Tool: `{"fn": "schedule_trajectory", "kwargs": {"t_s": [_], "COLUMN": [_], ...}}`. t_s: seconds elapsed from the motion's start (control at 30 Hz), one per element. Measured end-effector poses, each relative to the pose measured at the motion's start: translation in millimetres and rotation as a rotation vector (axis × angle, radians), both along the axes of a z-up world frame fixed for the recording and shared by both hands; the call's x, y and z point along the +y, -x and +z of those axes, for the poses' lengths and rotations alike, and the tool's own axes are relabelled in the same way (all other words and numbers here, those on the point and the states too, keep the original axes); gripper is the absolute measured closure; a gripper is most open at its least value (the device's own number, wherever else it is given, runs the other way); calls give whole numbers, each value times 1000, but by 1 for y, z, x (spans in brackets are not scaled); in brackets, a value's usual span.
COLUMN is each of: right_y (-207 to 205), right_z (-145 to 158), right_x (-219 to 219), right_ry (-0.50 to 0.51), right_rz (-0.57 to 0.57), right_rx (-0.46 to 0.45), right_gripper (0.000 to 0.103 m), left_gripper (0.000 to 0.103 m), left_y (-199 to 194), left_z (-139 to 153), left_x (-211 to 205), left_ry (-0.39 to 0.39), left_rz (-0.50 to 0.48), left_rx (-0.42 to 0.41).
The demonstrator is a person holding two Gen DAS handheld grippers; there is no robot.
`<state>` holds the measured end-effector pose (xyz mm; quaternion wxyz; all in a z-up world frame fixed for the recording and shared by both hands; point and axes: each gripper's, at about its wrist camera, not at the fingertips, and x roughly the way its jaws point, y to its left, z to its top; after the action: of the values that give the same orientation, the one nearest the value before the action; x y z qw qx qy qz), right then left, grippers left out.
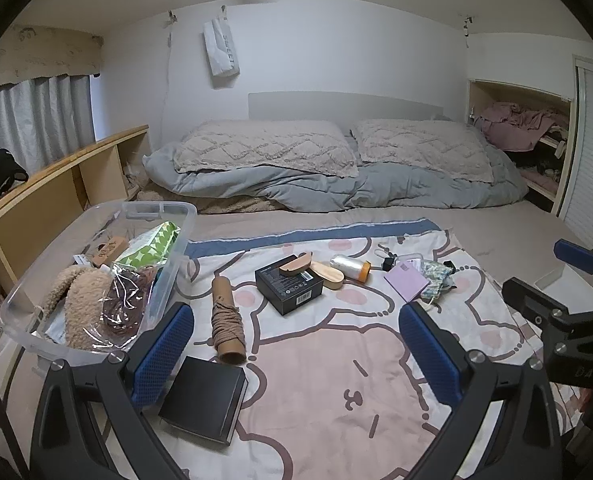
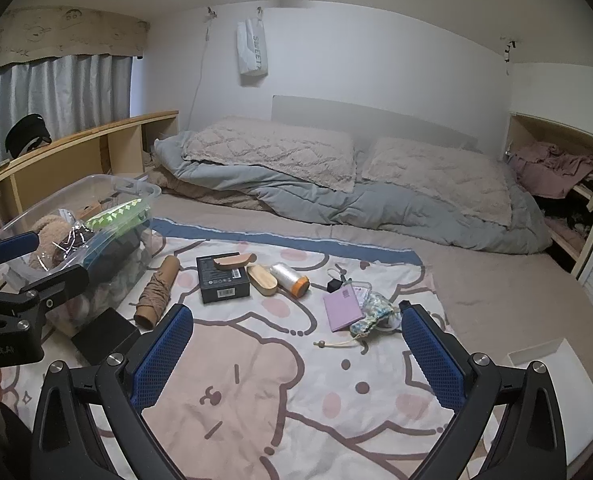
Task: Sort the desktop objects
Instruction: 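Move both tools toward the pile of items on the blanket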
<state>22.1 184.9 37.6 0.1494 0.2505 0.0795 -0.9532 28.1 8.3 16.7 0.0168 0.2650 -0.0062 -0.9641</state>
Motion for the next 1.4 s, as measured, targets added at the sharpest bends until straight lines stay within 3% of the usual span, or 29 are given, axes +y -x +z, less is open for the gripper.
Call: {"fn": "schedule_trajectory", "kwargs": {"t_s": [0.5,0.7,0.9,1.2,1.4], "right_y": [-30,-23,-3,41,74], "right_z": [20,20,15,6,-3], "right_x": [58,95,118,131,128], "right_ry": [45,20,51,24,9], "right_rz": [-12,-83,-81,-25,5], "right_rx": [23,64,59,87,90], "right_gripper": [0,0,0,0,0], "left_gripper": [0,0,0,0,0], "left_y": [-40,-52,-55,-6,40], "left_z": [22,25,20,29,28], "left_x": [-19,-38,-49,-30,-1], "left_ry": [-2,29,57,45,-28], "left_rz": [24,55,70,50,0], "left_rx": [20,56,73,138,148]}}
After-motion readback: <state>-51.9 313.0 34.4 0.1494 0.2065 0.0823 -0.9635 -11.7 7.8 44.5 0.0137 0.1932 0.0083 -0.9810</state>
